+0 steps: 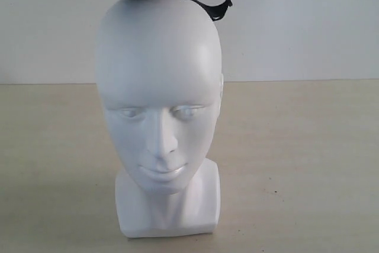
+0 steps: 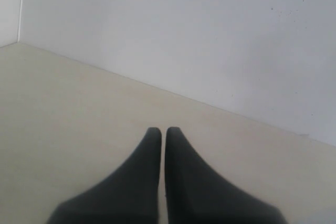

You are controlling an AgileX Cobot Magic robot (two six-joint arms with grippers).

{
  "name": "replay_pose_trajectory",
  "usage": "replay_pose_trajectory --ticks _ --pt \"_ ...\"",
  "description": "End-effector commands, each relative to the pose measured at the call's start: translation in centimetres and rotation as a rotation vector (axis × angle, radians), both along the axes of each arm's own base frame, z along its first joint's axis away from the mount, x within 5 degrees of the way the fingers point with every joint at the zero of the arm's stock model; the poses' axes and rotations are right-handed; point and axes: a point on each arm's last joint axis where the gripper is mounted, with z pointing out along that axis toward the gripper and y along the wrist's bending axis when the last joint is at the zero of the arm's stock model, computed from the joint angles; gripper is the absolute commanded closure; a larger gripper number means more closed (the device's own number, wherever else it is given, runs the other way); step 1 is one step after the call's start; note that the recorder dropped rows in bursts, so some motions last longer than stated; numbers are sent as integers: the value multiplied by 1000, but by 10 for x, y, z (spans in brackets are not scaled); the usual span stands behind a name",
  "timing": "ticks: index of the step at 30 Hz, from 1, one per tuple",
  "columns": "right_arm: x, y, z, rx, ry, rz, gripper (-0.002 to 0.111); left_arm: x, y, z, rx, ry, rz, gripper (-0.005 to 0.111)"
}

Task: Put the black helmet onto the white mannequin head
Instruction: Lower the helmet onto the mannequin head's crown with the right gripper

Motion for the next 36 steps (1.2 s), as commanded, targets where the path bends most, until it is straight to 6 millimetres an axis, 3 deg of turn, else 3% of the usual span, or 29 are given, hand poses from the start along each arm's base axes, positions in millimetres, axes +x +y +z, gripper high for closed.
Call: replay_pose_trajectory --ticks 1,16,19,23,29,36 --pt "-4 0 10 64 -34 -16 109 0 0 0 4 -4 2 102" --pt "8 14 -25 -186 -24 37 109 0 0 0 4 -4 2 102" --pt "8 13 -36 -317 6 30 109 0 0 0 4 -4 2 102" --pt "0 -2 -33 -429 -16 -29 109 0 0 0 4 -4 2 102" --pt "-7 -44 -36 -654 -5 -84 109 0 0 0 4 -4 2 102" --pt "-6 -61 -51 -894 5 -151 109 0 0 0 4 -4 2 102"
